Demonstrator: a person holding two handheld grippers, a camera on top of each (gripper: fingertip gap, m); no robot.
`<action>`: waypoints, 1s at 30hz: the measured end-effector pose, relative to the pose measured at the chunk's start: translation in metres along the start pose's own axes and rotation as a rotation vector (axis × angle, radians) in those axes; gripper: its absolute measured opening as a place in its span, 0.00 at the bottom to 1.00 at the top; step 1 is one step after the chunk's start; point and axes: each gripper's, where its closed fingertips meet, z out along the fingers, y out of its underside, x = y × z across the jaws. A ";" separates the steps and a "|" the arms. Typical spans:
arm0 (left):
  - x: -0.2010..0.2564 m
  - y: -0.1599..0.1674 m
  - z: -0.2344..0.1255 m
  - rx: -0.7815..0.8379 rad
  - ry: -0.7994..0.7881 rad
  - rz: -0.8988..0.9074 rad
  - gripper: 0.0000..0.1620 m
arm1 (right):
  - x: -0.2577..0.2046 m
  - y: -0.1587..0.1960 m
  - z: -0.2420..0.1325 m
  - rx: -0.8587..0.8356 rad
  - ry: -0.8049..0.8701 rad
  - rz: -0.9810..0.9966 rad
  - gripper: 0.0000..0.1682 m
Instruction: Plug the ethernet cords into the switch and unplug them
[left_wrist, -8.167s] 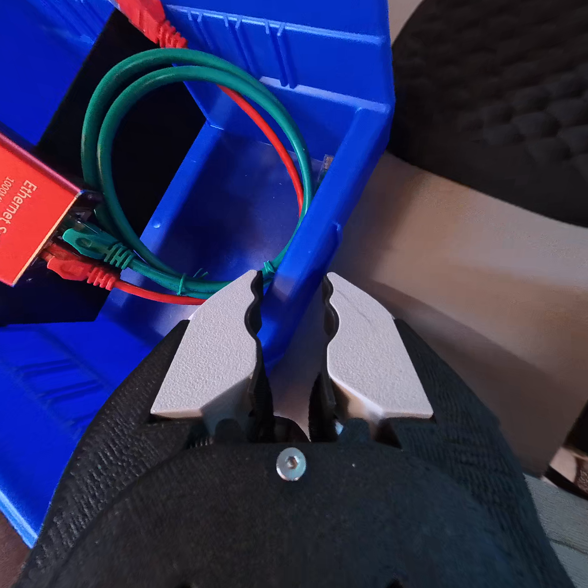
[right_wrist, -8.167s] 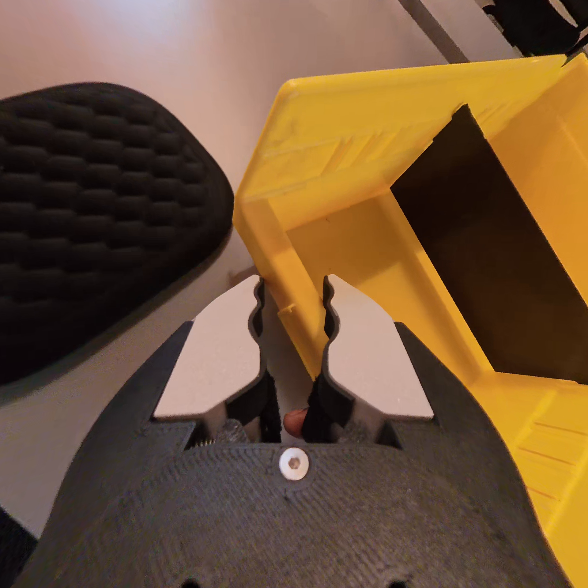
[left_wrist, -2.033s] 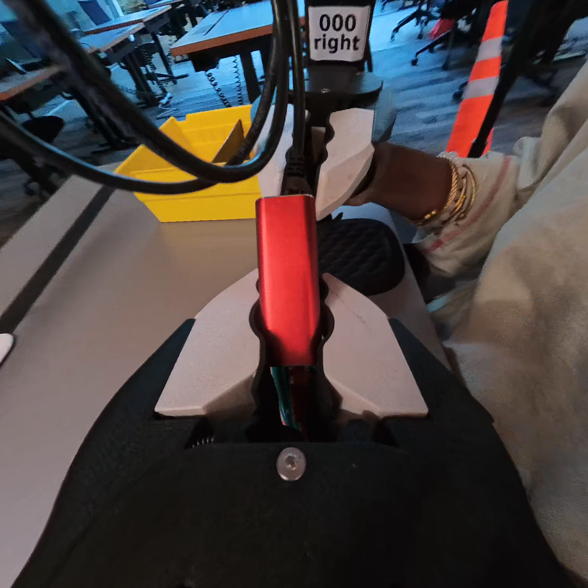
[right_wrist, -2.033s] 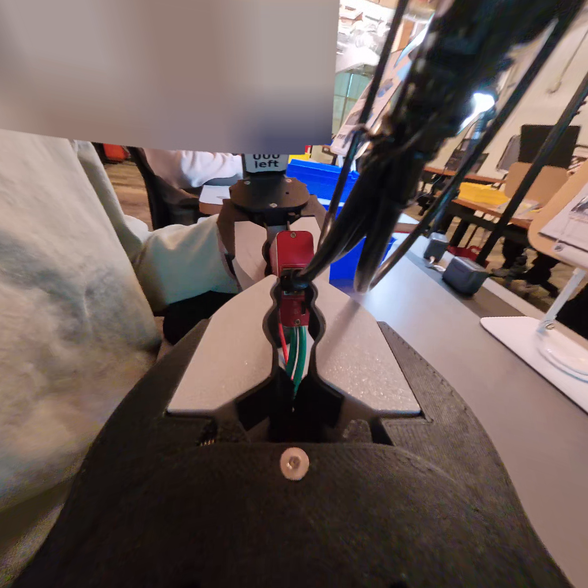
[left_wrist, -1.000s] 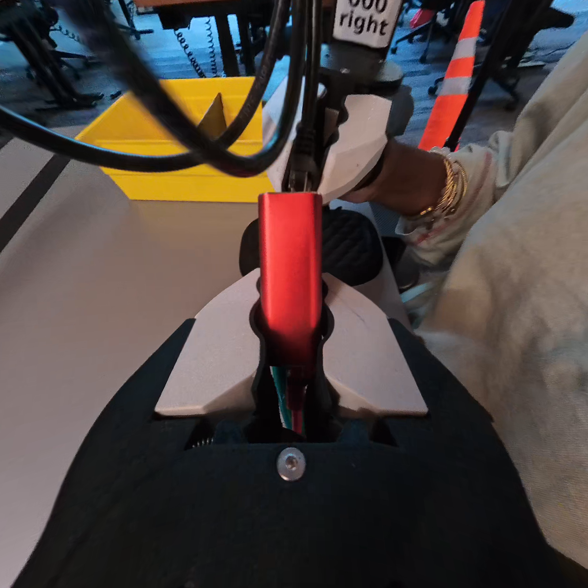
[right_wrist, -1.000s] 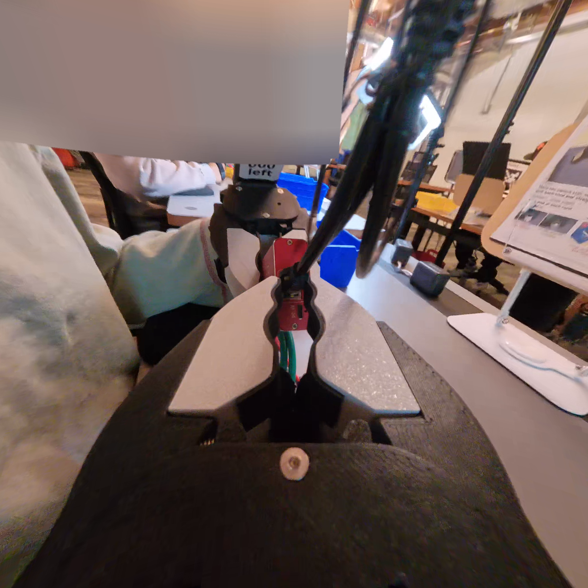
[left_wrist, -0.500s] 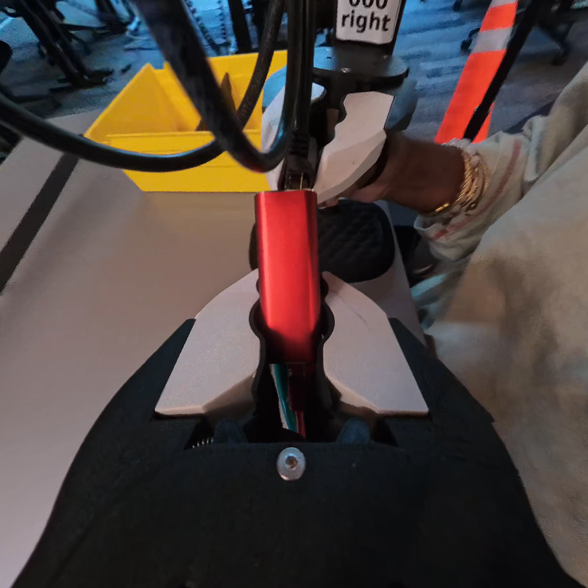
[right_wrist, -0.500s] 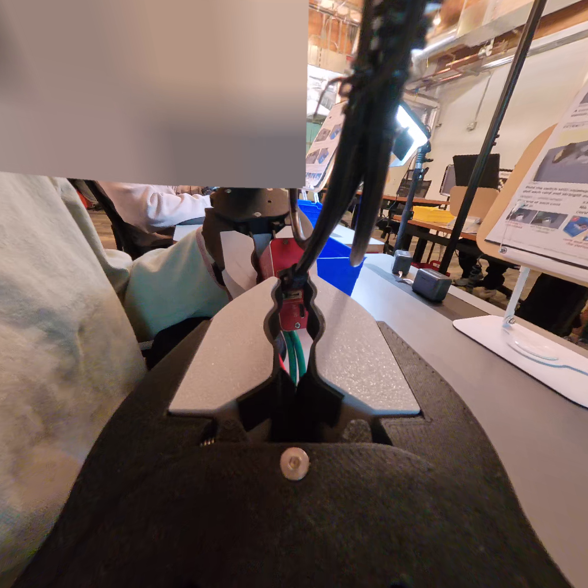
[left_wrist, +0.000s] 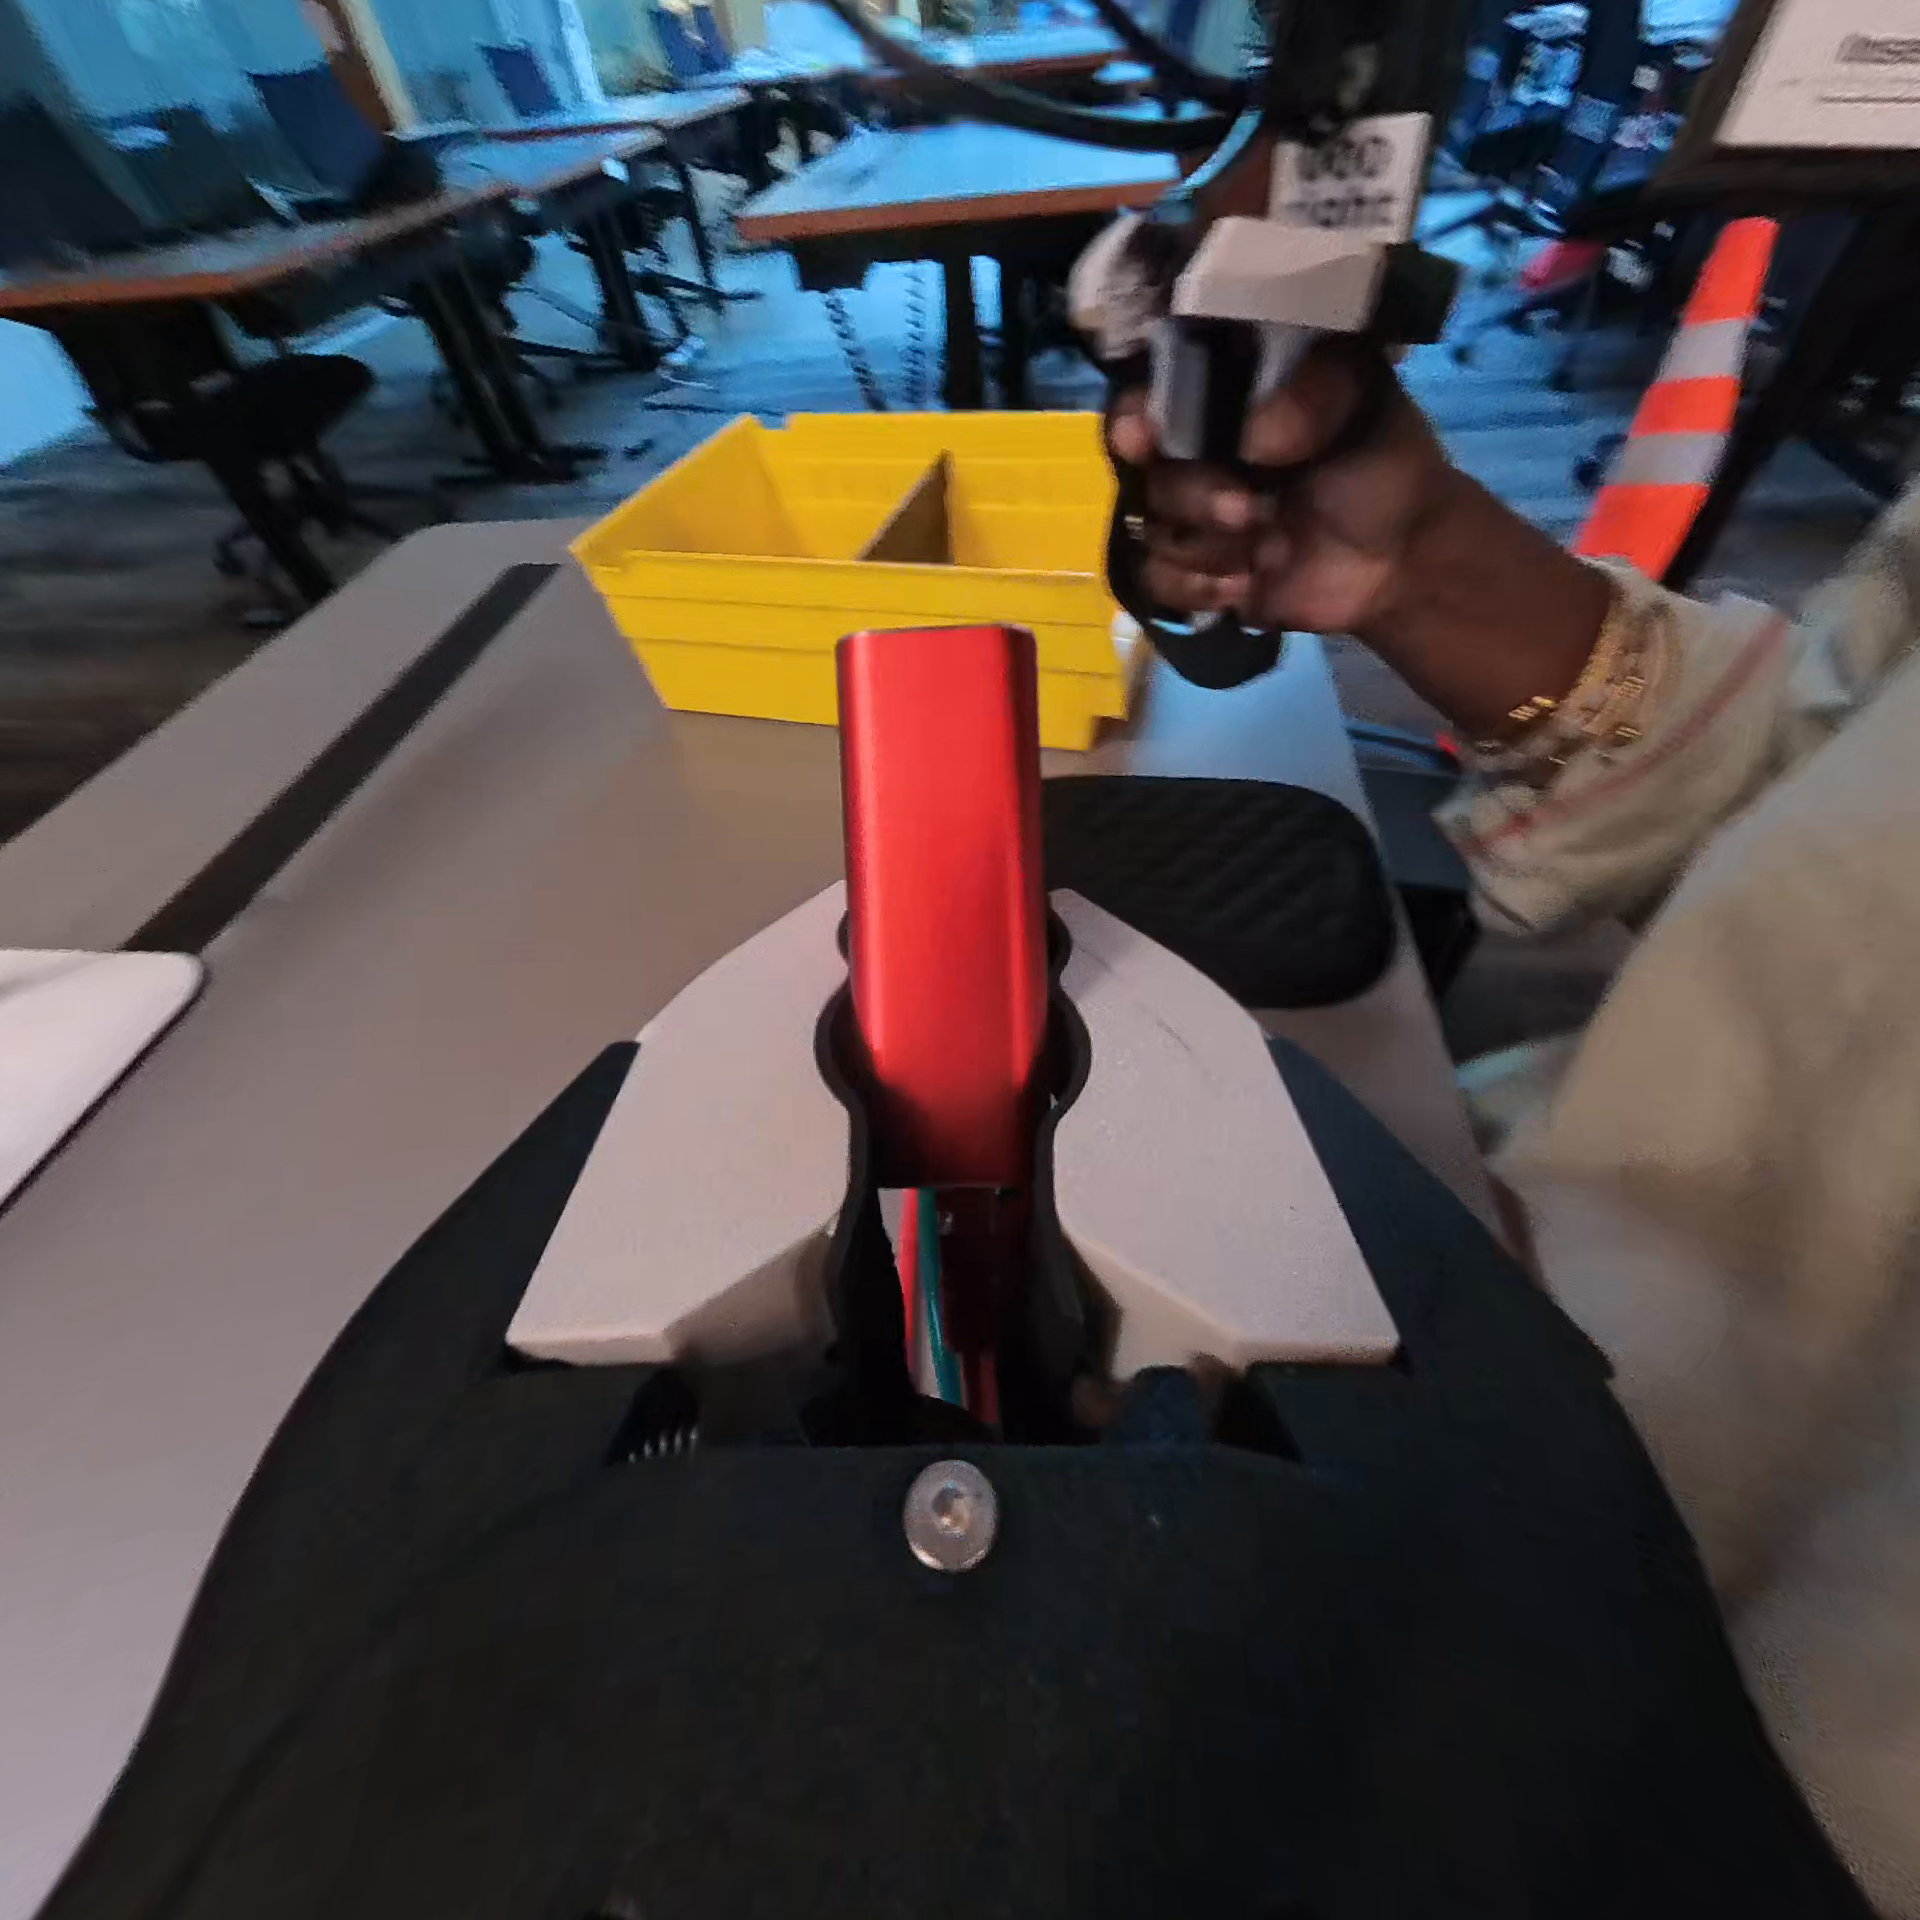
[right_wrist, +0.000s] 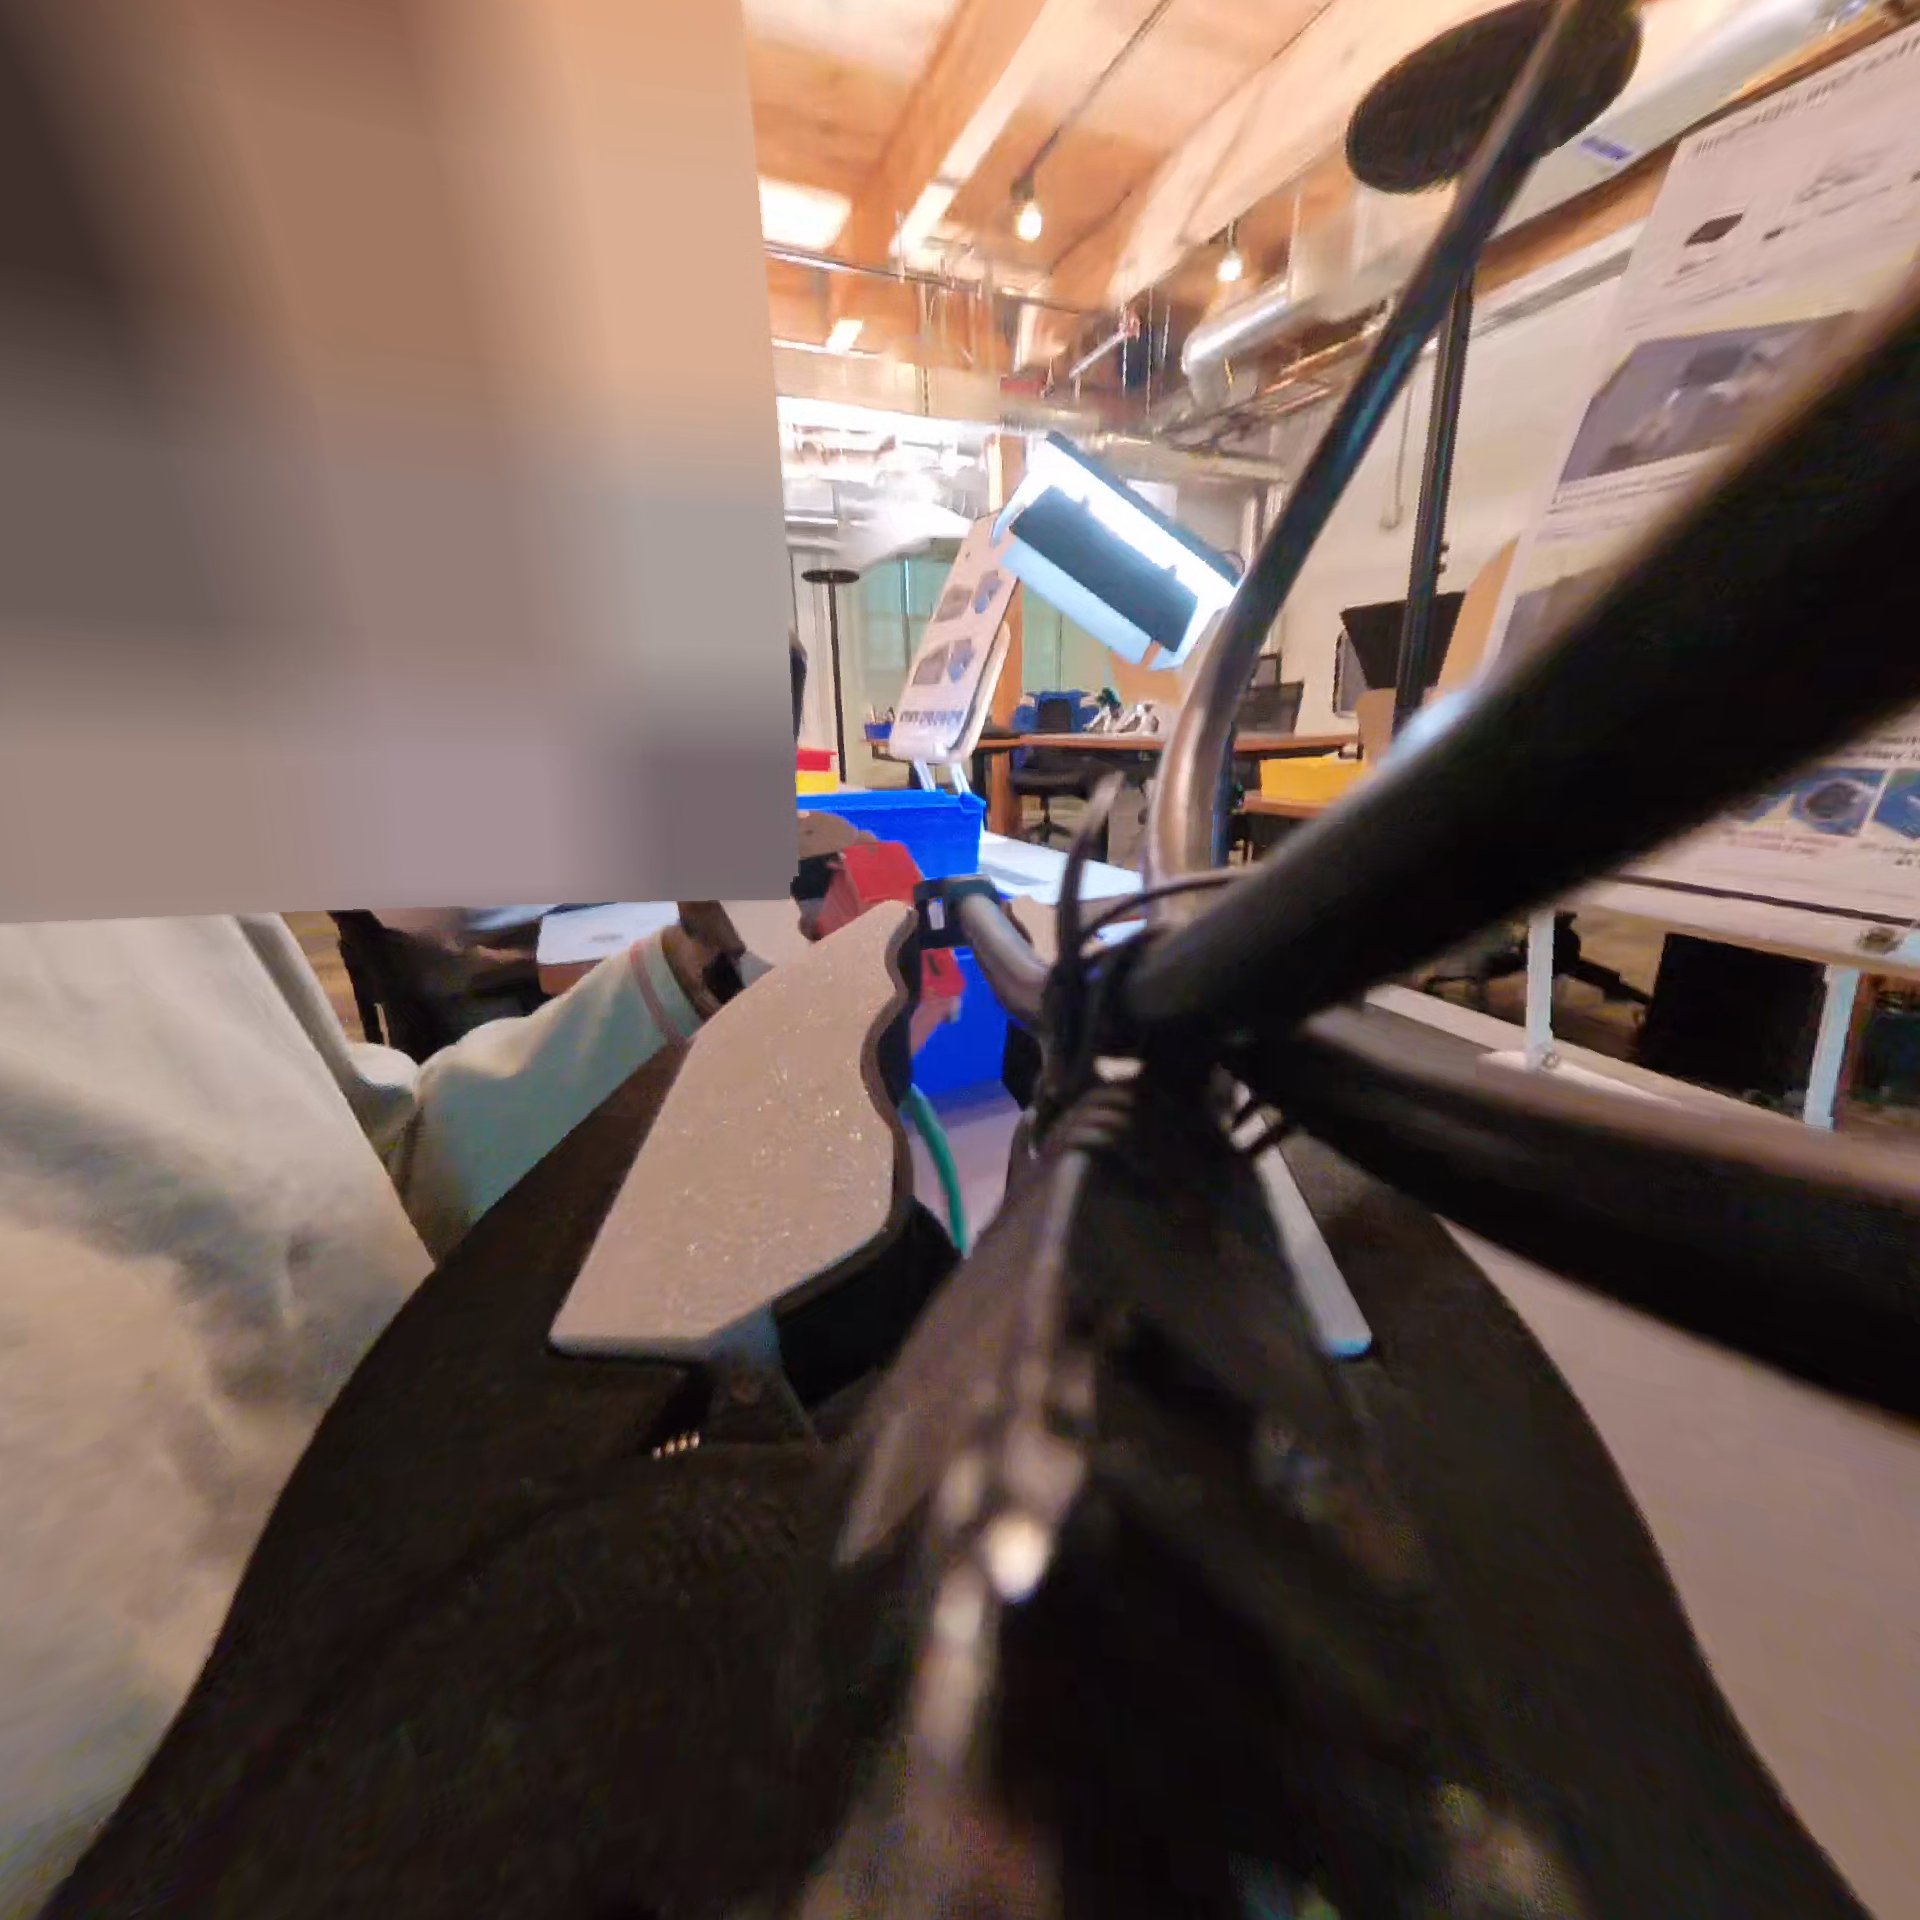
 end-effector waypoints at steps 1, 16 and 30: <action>-0.009 0.001 -0.001 0.030 -0.046 -0.015 0.18 | -0.001 -0.002 0.002 0.014 -0.013 0.018 0.07; -0.025 0.010 -0.048 0.539 -0.241 -0.167 0.18 | 0.005 0.000 -0.016 -0.076 0.057 0.022 0.08; -0.028 0.013 -0.048 0.532 -0.261 -0.172 0.18 | 0.070 0.017 -0.191 -1.109 0.511 -0.404 0.08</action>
